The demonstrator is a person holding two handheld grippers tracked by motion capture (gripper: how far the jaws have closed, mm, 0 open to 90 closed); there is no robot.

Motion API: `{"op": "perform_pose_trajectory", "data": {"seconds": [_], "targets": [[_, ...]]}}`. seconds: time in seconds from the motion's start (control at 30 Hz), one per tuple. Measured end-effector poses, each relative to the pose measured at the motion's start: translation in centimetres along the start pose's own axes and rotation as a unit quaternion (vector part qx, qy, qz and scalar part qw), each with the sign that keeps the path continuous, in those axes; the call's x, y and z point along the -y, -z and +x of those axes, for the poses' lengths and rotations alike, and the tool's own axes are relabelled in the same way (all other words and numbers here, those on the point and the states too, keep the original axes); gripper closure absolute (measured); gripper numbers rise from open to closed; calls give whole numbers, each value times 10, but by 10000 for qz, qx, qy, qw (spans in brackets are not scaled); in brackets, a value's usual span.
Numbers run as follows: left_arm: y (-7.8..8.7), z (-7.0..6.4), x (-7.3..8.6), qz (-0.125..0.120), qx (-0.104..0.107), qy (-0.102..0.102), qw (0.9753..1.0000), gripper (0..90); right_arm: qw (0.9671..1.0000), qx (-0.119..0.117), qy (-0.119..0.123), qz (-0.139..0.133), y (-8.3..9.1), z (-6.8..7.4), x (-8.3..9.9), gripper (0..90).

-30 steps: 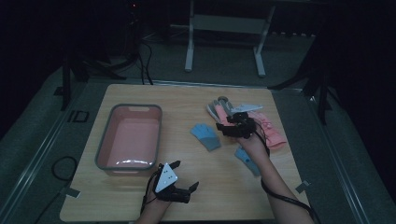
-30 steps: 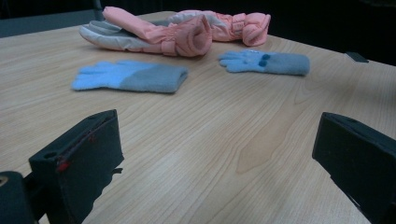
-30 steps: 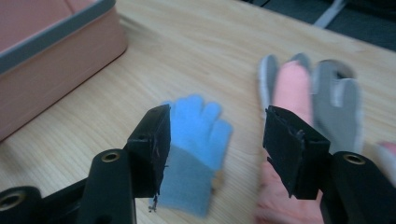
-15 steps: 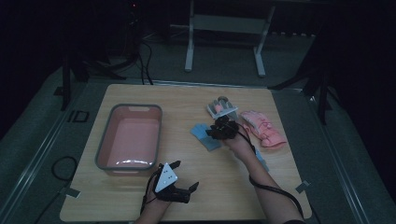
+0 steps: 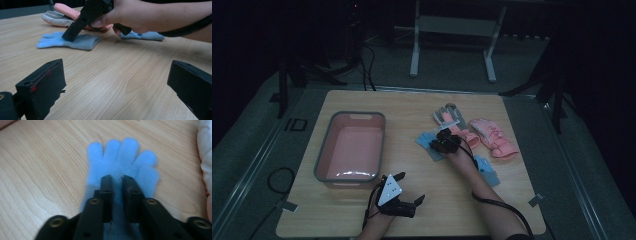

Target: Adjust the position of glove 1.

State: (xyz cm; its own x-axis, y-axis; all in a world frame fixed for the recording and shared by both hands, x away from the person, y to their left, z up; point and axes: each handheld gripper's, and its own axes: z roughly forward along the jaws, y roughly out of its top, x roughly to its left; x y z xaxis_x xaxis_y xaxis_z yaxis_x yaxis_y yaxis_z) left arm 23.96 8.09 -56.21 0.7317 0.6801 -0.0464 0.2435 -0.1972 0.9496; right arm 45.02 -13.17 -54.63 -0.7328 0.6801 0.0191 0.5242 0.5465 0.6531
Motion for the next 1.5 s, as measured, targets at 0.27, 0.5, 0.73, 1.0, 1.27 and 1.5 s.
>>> {"op": "perform_pose_trajectory", "data": {"seconds": [0.27,0.5,0.73,1.0,1.27,1.5], "targets": [[0,0,0,-9,-22,19,10000,16,9957,229,-828,-351,23,20,1,872],[0,0,0,-17,-50,38,10000,16,9860,563,-1372,-758,74,50,9,873],[0,0,0,-6,-91,41,10000,16,9742,934,-1863,-870,99,76,36,873],[1,0,0,-53,-107,39,9999,16,9684,1321,-1973,-758,85,98,53,873],[1,0,0,-31,-95,37,9999,16,9628,1354,-2269,-575,67,95,76,867],[0,0,0,-16,-96,59,9999,16,9611,1303,-2349,-636,59,97,82,777]]}}
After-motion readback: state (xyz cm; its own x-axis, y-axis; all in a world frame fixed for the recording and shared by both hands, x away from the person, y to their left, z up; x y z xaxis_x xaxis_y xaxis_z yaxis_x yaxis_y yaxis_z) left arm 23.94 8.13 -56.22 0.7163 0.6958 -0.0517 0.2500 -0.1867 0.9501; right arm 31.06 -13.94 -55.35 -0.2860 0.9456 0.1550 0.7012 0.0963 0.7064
